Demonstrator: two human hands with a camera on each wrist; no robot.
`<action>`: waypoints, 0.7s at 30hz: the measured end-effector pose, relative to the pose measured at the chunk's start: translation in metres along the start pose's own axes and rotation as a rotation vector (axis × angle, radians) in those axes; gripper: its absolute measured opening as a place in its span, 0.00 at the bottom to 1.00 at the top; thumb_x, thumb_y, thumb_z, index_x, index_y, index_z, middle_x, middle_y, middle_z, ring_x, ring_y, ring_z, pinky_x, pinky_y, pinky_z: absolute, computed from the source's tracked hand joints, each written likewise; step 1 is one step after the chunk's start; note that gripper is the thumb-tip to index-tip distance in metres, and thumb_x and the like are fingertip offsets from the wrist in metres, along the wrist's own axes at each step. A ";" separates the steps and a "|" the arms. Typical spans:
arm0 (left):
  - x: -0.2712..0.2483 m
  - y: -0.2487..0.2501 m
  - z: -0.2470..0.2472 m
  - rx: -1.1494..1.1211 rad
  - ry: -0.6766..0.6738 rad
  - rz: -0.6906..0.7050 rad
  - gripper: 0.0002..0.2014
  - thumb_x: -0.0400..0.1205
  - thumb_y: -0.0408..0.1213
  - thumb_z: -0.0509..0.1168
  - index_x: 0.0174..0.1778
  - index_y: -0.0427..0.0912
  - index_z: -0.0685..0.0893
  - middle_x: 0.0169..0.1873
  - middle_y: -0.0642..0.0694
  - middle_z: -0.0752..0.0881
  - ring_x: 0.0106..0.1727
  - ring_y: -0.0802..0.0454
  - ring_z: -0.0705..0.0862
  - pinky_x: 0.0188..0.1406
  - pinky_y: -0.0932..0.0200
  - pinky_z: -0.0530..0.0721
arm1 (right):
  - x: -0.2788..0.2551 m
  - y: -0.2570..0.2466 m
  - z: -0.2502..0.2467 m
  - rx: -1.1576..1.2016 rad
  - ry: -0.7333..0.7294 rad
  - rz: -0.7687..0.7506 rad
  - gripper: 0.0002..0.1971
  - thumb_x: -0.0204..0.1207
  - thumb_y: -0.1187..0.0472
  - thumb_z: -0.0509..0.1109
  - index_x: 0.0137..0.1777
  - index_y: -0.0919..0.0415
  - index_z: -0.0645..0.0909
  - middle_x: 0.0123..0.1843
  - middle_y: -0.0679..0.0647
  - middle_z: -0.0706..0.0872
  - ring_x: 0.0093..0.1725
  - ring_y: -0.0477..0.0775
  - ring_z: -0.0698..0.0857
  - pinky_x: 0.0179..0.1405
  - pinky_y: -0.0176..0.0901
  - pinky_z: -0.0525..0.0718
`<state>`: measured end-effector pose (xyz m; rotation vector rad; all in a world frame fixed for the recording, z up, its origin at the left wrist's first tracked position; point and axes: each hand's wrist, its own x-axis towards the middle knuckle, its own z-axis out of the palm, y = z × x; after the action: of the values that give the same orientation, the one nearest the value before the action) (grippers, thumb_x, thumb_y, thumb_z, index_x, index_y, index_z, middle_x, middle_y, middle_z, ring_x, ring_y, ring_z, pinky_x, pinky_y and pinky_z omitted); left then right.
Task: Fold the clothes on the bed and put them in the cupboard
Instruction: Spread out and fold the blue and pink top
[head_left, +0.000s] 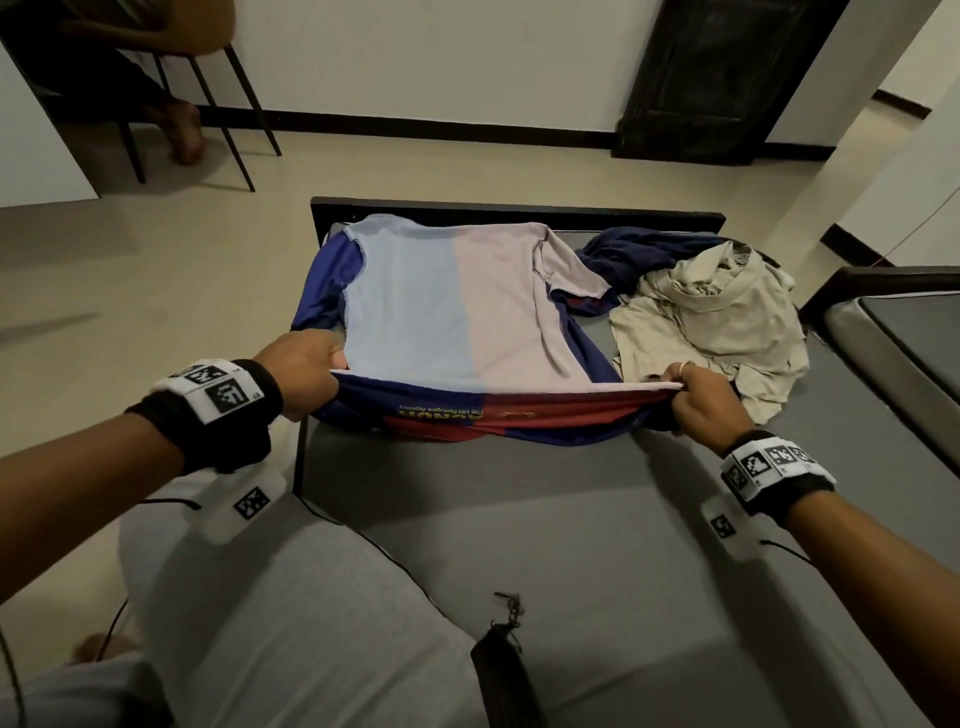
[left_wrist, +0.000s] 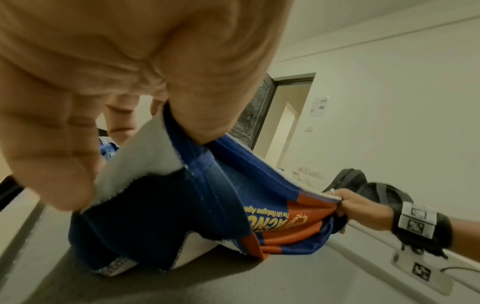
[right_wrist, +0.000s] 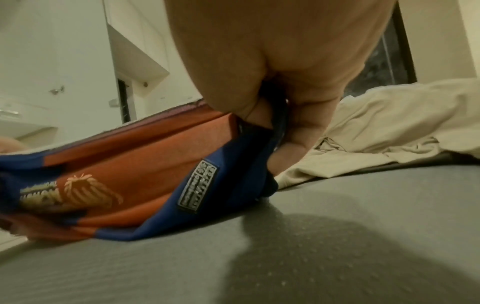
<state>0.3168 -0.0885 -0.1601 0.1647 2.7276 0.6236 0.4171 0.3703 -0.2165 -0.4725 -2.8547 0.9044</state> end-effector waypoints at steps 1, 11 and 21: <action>-0.003 0.000 -0.001 -0.055 -0.005 0.005 0.11 0.76 0.21 0.58 0.46 0.39 0.81 0.43 0.38 0.84 0.39 0.37 0.86 0.30 0.48 0.89 | 0.000 0.002 0.001 0.093 0.002 0.050 0.14 0.64 0.80 0.54 0.38 0.66 0.78 0.33 0.68 0.84 0.31 0.71 0.87 0.25 0.58 0.89; -0.013 -0.016 -0.012 0.011 -0.099 0.162 0.12 0.78 0.25 0.67 0.44 0.50 0.85 0.49 0.48 0.85 0.49 0.47 0.84 0.51 0.47 0.88 | -0.006 0.006 0.001 0.489 0.123 0.308 0.16 0.67 0.79 0.53 0.31 0.55 0.70 0.35 0.59 0.79 0.36 0.60 0.80 0.29 0.53 0.87; -0.020 -0.025 -0.027 -0.107 0.085 -0.019 0.12 0.76 0.19 0.56 0.38 0.34 0.83 0.37 0.35 0.86 0.38 0.35 0.87 0.33 0.49 0.88 | -0.014 0.017 -0.004 0.514 -0.084 0.195 0.13 0.42 0.70 0.60 0.30 0.63 0.70 0.28 0.56 0.69 0.31 0.53 0.67 0.22 0.37 0.64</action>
<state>0.3247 -0.1253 -0.1420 0.0875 2.7647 0.7861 0.4354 0.3816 -0.2232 -0.6610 -2.5229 1.6604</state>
